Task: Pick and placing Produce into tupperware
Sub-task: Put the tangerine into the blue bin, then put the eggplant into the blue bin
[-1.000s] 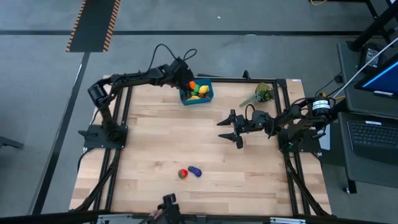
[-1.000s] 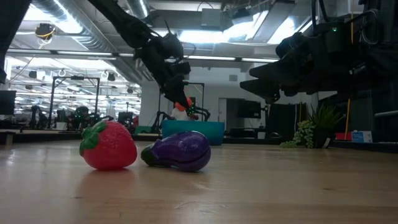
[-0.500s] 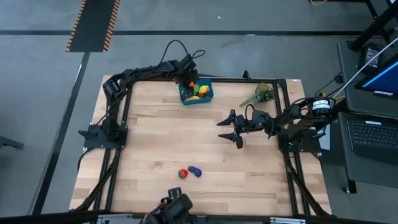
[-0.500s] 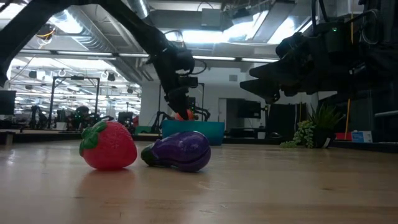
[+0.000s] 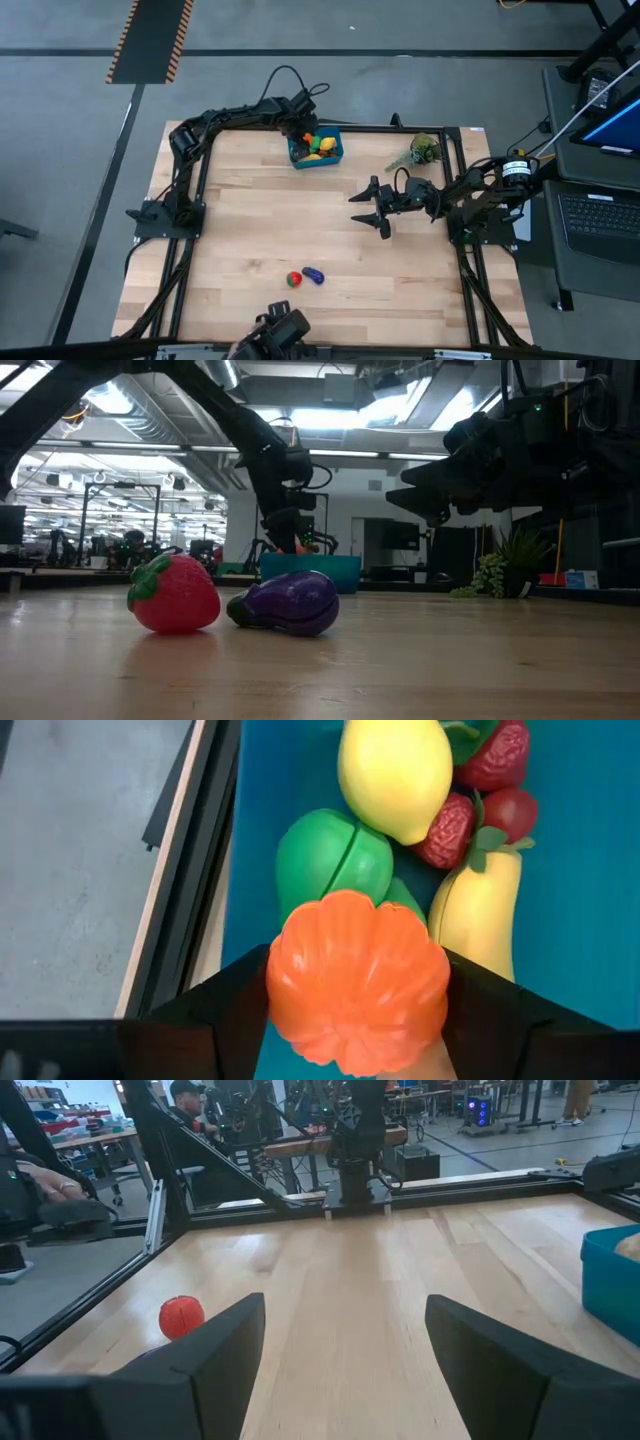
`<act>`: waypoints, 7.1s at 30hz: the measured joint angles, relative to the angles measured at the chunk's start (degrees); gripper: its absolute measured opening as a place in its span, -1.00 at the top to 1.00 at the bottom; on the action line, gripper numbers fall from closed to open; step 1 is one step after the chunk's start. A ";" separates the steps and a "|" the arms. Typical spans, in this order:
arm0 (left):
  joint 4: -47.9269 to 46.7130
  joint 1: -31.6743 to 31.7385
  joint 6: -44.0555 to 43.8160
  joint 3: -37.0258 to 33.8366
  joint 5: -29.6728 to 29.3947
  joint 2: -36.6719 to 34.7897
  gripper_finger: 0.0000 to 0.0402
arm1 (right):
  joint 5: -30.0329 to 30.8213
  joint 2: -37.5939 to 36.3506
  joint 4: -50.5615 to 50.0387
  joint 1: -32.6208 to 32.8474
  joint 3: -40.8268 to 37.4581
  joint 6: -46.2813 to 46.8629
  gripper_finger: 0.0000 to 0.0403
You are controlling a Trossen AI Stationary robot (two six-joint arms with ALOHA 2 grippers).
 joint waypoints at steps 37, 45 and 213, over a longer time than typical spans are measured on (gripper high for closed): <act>23.13 -17.74 -10.57 -33.72 7.24 -37.16 -0.58 | -0.48 0.00 0.02 0.30 0.06 1.71 -0.38; 43.11 -31.03 -20.06 -55.33 0.46 -54.50 -0.58 | -1.03 0.00 -1.13 2.97 4.67 1.72 -0.38; 53.86 -66.89 -29.14 -75.94 -26.70 -68.11 -0.58 | 18.97 32.76 -122.25 27.63 91.99 33.34 -0.79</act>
